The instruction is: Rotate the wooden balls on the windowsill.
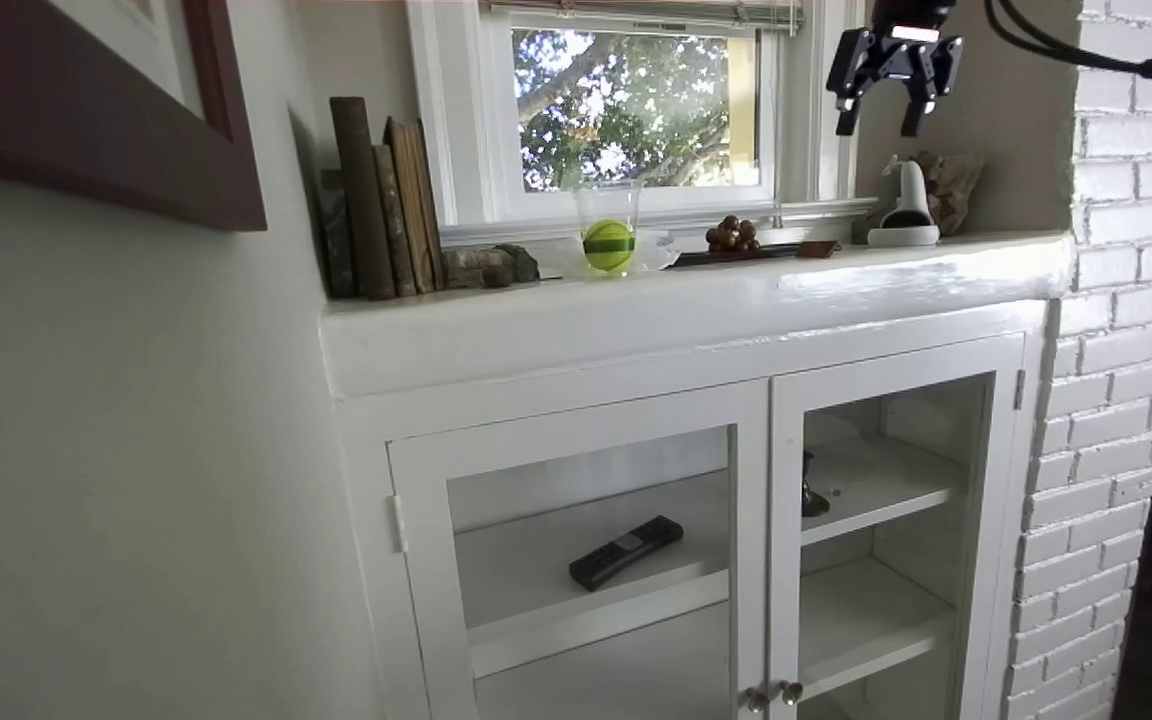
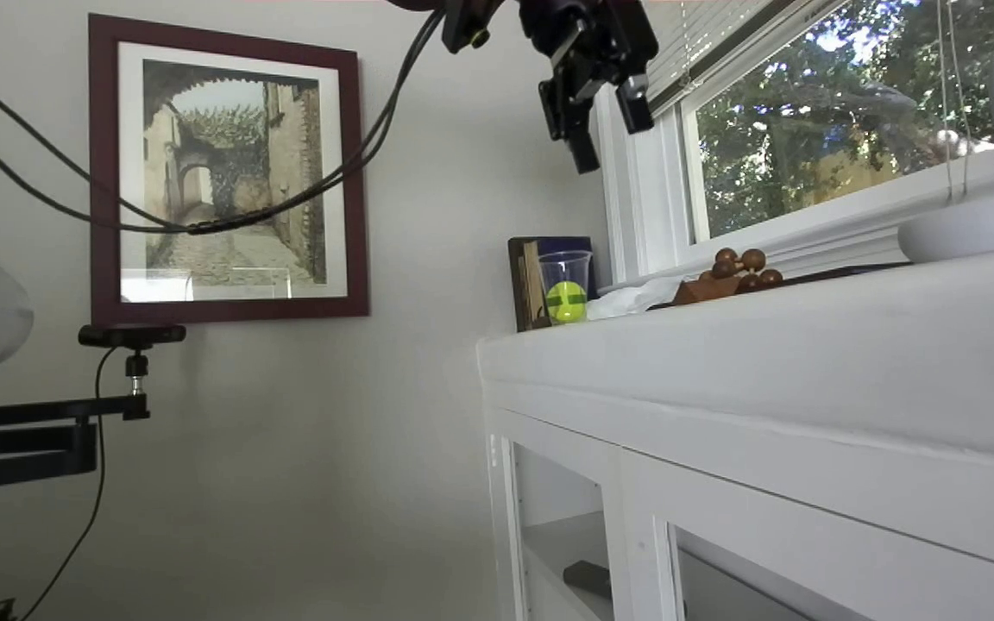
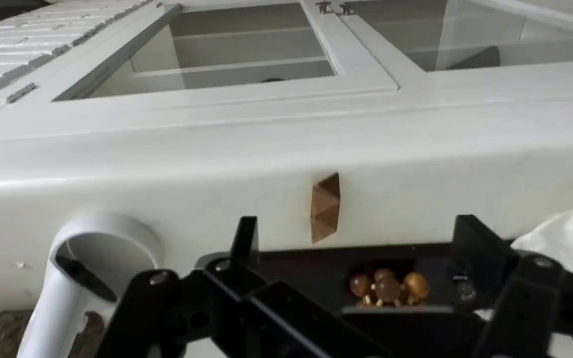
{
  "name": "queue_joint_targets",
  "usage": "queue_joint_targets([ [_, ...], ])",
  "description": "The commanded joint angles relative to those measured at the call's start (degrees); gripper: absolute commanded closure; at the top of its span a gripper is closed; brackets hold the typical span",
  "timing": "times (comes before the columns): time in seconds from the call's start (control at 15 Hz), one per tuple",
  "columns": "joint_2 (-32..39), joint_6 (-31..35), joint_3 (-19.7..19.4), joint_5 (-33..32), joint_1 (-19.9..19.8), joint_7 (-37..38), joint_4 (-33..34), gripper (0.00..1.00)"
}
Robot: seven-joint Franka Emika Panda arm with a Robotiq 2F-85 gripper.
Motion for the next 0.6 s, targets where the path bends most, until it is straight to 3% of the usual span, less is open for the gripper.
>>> queue_joint_targets([
  [0.0,8.75,0.78,-0.23,0.87,1.11,-1.13,11.52,0.0],
  [0.53,19.01,4.13,0.87,4.55,3.28,-6.53,23.39,0.0],
])
